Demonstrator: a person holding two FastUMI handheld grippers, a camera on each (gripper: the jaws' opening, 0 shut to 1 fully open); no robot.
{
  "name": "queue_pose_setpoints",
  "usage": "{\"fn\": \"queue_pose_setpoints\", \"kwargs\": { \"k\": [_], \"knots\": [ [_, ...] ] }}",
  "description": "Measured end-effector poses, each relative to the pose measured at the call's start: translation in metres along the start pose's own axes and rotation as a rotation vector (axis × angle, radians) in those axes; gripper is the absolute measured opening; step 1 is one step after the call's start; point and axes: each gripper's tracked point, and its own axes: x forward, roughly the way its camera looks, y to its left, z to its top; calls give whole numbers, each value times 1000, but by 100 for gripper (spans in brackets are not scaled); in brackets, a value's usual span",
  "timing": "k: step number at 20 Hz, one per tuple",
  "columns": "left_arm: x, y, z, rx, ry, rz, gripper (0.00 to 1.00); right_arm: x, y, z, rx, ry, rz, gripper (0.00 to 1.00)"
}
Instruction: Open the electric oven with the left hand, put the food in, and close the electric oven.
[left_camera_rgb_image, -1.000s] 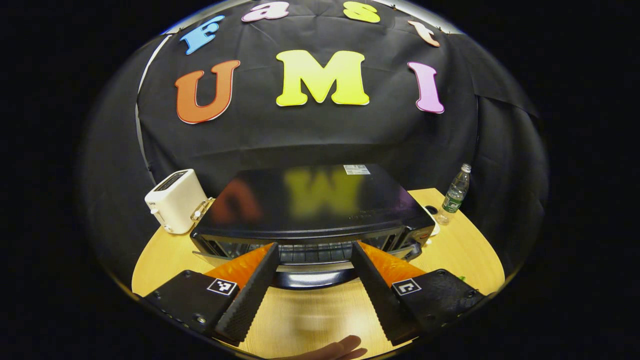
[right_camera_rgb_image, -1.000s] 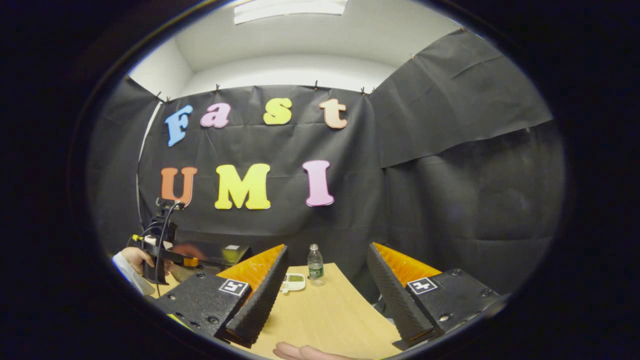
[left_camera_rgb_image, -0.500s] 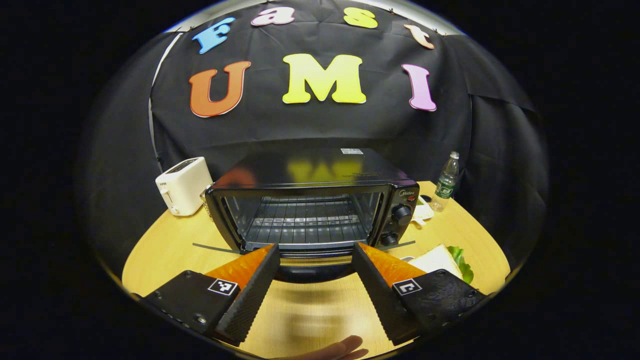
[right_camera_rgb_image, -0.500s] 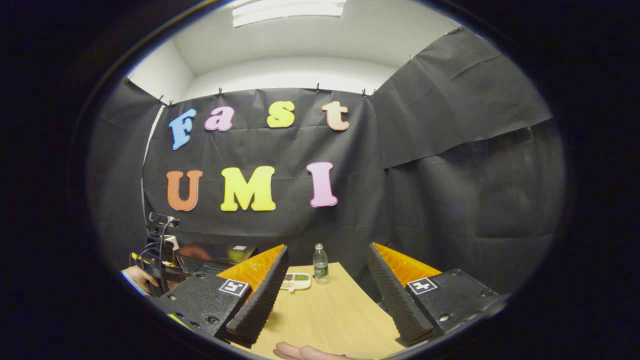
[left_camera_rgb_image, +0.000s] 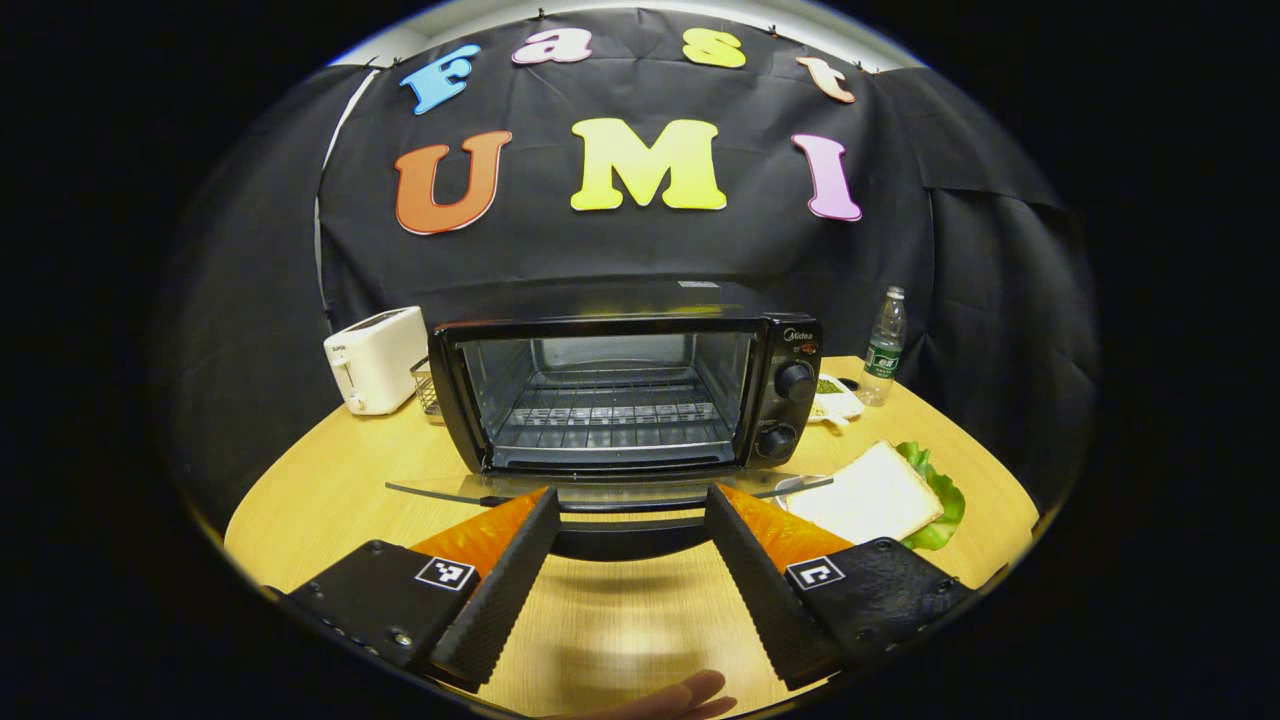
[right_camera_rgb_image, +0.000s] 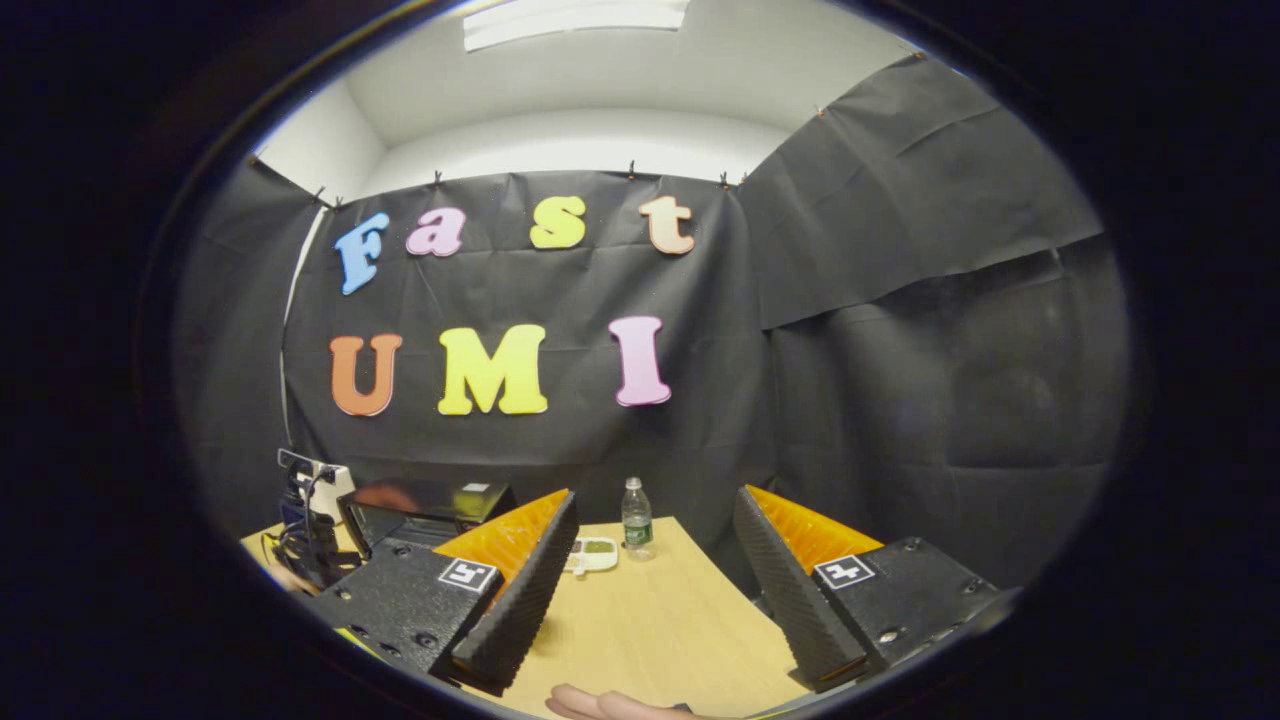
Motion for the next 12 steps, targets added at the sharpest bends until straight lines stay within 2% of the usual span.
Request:
{"fn": "queue_pose_setpoints", "kwargs": {
  "k": [7,8,9,11,12],
  "knots": [
    [-7,-2,-44,-16,70,-2,98,-1,0,-13,18,31,16,100],
    [-8,-3,-51,-15,80,0,98,-1,0,-14,15,33,18,89],
    [-8,-4,-57,-9,90,3,97,-1,-1,-16,10,34,19,100],
    [-6,-4,-68,6,110,12,96,-2,0,-19,6,38,23,100],
    [-4,-4,-76,4,125,13,89,-3,0,-19,7,41,25,100]
  ]
}}
